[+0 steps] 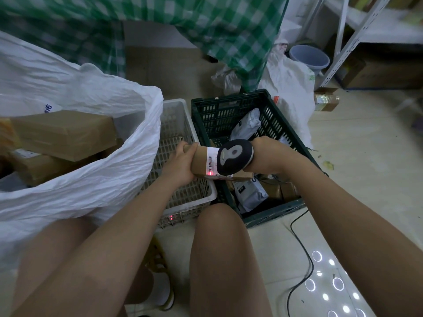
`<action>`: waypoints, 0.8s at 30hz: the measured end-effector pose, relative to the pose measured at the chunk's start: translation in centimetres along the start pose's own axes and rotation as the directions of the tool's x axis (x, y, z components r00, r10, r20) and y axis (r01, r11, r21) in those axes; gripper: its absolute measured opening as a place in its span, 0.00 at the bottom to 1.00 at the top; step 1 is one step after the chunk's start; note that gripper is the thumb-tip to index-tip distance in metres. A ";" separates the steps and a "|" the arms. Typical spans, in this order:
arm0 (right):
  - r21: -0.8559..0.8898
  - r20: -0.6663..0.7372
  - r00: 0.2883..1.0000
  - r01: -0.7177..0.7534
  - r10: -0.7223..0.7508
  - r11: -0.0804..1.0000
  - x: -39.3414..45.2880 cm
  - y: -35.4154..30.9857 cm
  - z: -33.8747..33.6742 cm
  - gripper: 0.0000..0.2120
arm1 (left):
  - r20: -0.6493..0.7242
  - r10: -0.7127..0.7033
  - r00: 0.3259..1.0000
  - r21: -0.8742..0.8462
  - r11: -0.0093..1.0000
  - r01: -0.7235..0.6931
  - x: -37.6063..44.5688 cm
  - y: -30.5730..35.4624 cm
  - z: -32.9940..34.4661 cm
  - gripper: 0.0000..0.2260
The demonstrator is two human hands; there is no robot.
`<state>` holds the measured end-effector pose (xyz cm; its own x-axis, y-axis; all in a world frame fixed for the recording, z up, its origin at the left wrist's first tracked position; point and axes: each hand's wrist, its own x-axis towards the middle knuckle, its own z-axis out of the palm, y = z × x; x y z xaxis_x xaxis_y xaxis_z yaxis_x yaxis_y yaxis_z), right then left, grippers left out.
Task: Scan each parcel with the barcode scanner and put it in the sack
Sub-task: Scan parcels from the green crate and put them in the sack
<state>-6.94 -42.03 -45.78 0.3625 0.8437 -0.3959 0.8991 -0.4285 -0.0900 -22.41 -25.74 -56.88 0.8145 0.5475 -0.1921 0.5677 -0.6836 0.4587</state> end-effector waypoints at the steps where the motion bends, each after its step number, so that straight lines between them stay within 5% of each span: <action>1: 0.012 0.000 1.000 -0.008 0.008 1.000 0.0 0.0 0.0 0.08 | 0.002 -0.004 1.000 -0.003 1.000 0.004 0.0 0.0 0.0 0.41; 9: 0.024 -0.151 0.988 0.017 -0.013 1.000 -0.6 0.2 0.2 0.11 | -0.014 0.012 1.000 -0.058 0.998 -0.013 -0.7 0.4 -0.3 0.40; 15: 0.420 -0.299 0.922 -0.105 0.247 0.902 -1.4 0.2 -0.9 0.12 | -0.107 -0.001 0.994 -0.156 0.988 -0.016 -2.4 2.9 -3.6 0.39; 18: 0.632 -0.399 0.828 -0.063 0.394 0.773 -2.1 0.3 -1.8 0.13 | -0.178 -0.002 0.984 -0.142 0.990 -0.024 -3.4 4.9 -6.3 0.41; 24: 0.892 -0.451 0.593 0.330 0.667 0.310 -3.7 -2.6 -5.8 0.17 | -0.332 0.042 0.942 -0.074 0.995 -0.070 -5.8 8.3 -13.1 0.38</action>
<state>-9.20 -42.16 -38.81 0.9253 0.3604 0.1175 0.1792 -0.1426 -0.9734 -23.98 -28.29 -40.56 0.7514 0.6477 0.1262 0.4986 -0.6825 0.5343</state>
